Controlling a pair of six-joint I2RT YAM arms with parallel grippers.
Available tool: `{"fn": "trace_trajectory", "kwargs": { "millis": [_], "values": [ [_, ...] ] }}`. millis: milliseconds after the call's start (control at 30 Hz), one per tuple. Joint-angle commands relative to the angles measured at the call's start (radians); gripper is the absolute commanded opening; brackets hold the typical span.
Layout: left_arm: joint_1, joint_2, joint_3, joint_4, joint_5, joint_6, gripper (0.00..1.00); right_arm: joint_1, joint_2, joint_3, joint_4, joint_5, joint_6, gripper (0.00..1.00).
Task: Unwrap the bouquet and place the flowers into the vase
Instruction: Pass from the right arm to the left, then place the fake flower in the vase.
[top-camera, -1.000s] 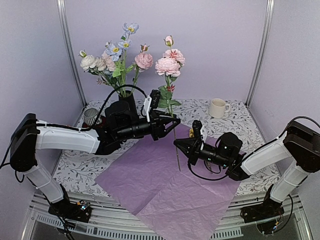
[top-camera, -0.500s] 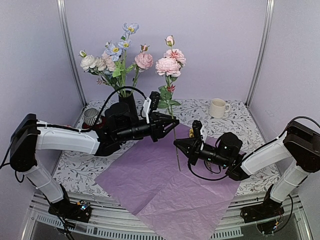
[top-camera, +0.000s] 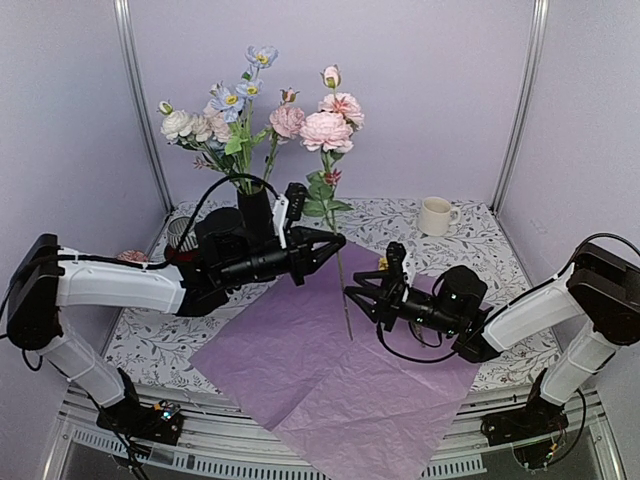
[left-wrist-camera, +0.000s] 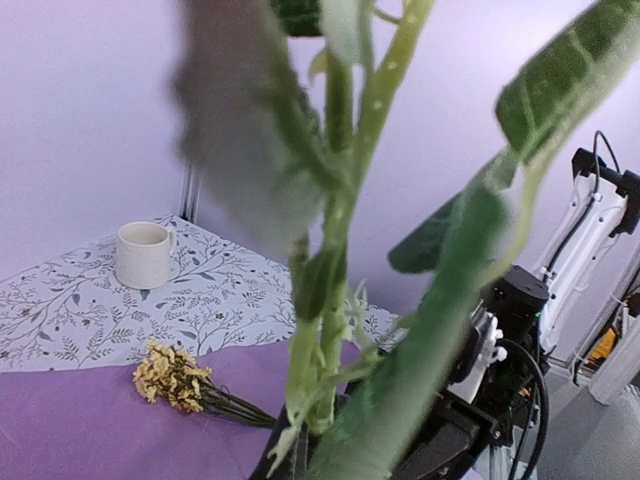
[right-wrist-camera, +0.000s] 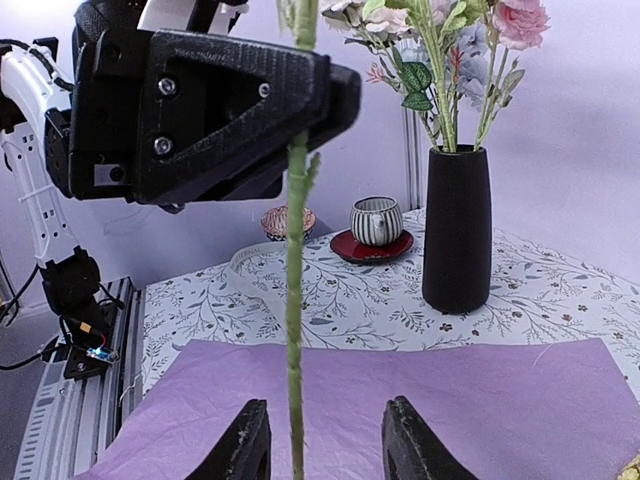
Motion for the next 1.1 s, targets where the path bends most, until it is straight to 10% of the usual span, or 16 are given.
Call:
{"fn": "trace_trajectory", "kwargs": {
  "millis": [0,500,1067],
  "values": [
    [0.034,-0.126,-0.061,-0.018,-0.054,0.032,0.00,0.004,-0.037,-0.056,0.098,0.004,-0.055,0.41],
    [0.312,-0.685,-0.089,-0.376,-0.429,0.267,0.00,0.003,-0.035,-0.131,0.253,0.009,-0.123,0.50],
    [0.520,-0.383,0.031,0.092,-0.264,0.248,0.00,0.004,-0.028,-0.139,0.278,-0.015,-0.141,0.50]
  ]
}}
